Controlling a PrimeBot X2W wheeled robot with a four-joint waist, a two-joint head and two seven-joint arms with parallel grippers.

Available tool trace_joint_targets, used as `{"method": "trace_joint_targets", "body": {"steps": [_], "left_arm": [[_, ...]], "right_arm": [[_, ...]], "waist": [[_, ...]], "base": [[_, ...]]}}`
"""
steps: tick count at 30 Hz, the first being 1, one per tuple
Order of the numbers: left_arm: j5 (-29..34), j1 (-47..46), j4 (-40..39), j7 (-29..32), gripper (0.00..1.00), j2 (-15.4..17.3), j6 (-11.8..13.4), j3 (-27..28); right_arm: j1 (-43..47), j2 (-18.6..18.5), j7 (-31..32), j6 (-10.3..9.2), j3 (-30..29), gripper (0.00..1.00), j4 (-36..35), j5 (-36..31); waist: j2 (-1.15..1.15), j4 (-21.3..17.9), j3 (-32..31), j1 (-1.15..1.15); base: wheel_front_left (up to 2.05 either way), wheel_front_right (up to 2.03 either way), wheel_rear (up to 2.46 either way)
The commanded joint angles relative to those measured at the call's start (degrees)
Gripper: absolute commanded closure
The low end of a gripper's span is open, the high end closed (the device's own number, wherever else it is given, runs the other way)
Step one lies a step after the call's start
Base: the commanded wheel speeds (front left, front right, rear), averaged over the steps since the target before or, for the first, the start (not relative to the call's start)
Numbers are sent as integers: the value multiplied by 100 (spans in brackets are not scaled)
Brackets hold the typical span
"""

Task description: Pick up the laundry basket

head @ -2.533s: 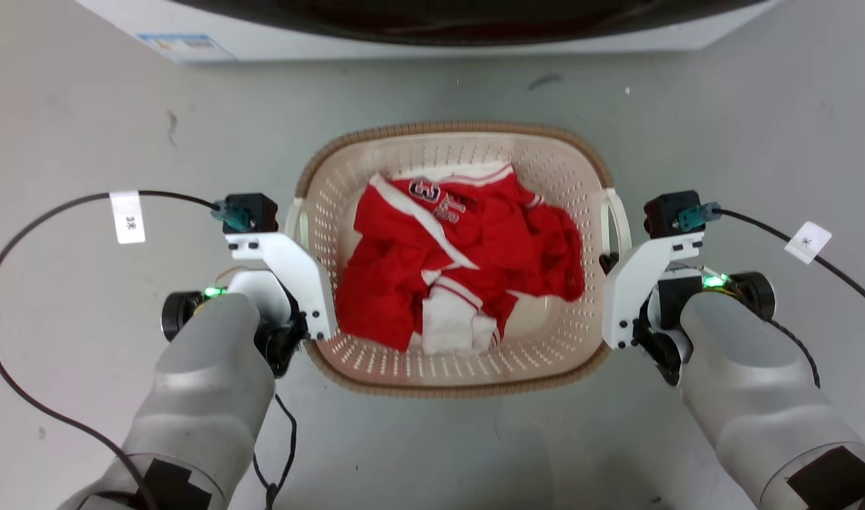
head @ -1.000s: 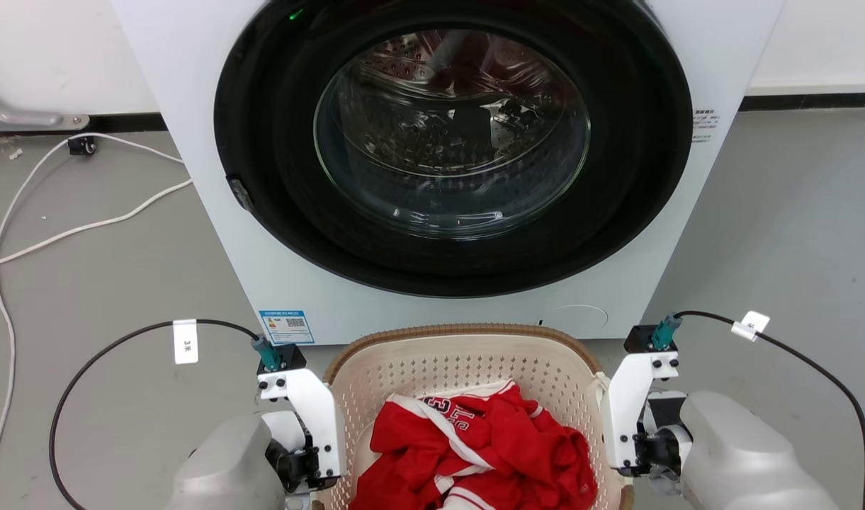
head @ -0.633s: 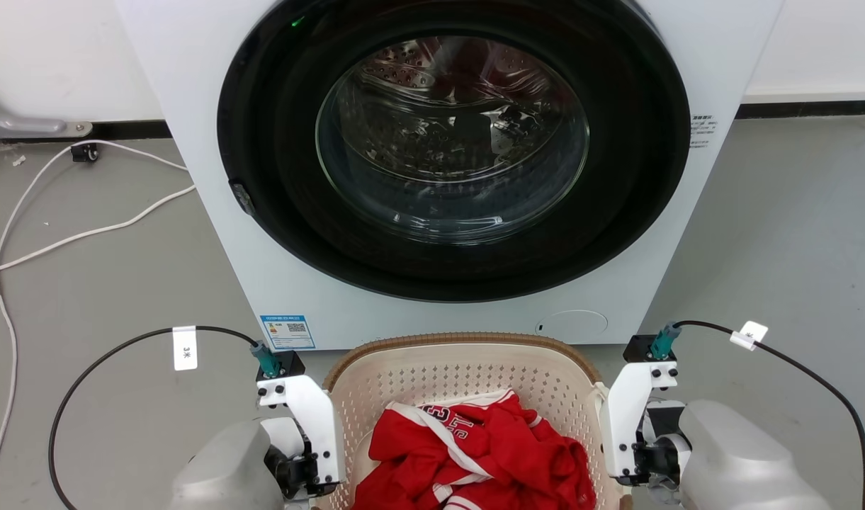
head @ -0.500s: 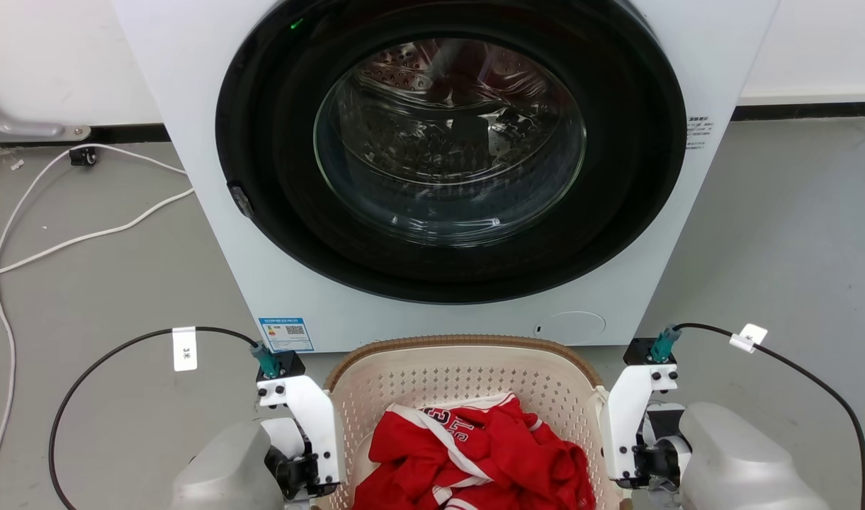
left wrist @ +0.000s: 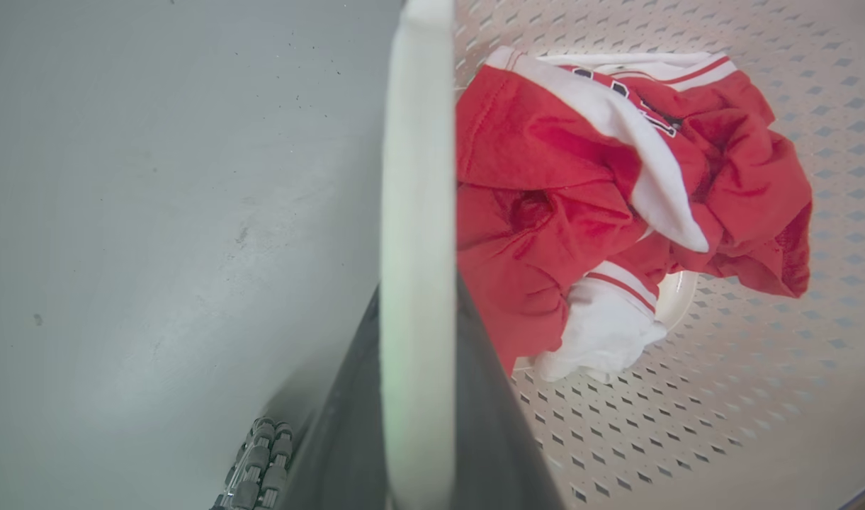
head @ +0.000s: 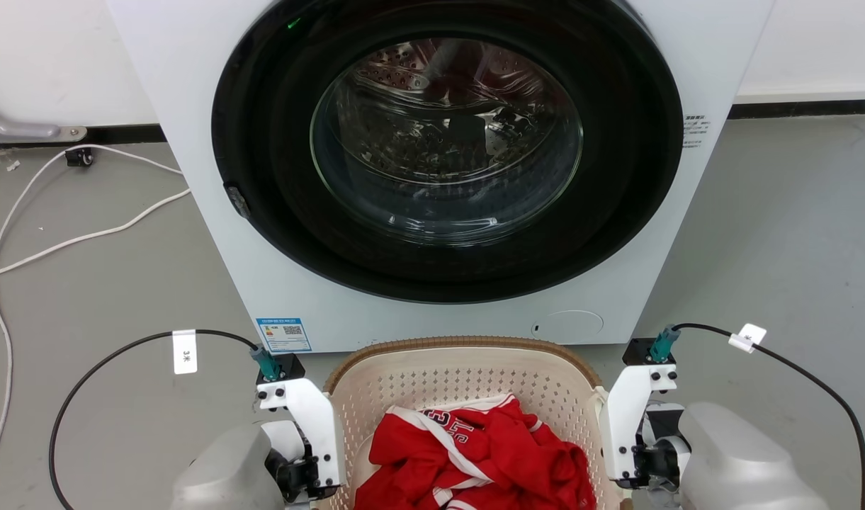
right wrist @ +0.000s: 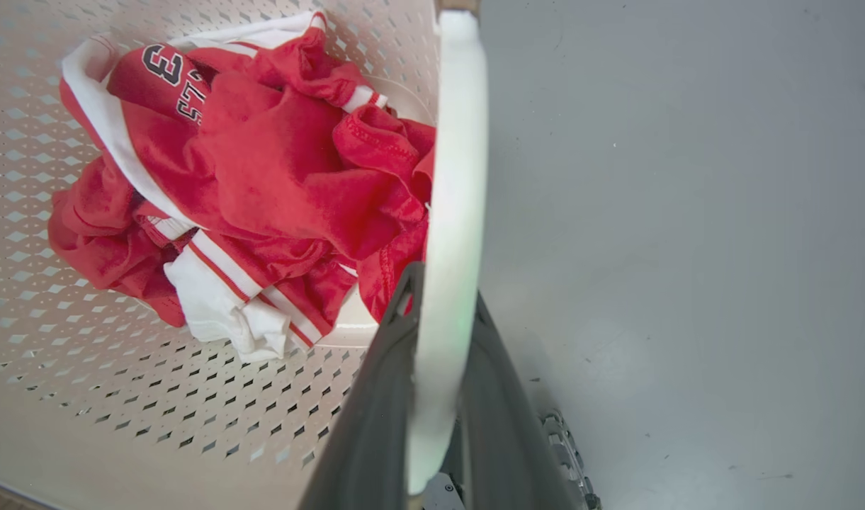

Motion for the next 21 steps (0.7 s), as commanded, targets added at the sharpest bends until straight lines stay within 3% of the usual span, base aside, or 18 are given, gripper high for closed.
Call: {"method": "trace_joint_targets", "body": {"steps": [1,21], "left_arm": [[-99,3,-128,-23,100,-307,-87,-17],[-260,-41,-115,-72,100,-296,-88,-164]], "right_arm": [[-76,352,-29,94,21,100,-125,86],[-97,356,-118,95,127,100,-86,194]], "waist": [[0,1,0,0],[0,49,20,0]], "base": [[0,0,0],[0,0,0]]}}
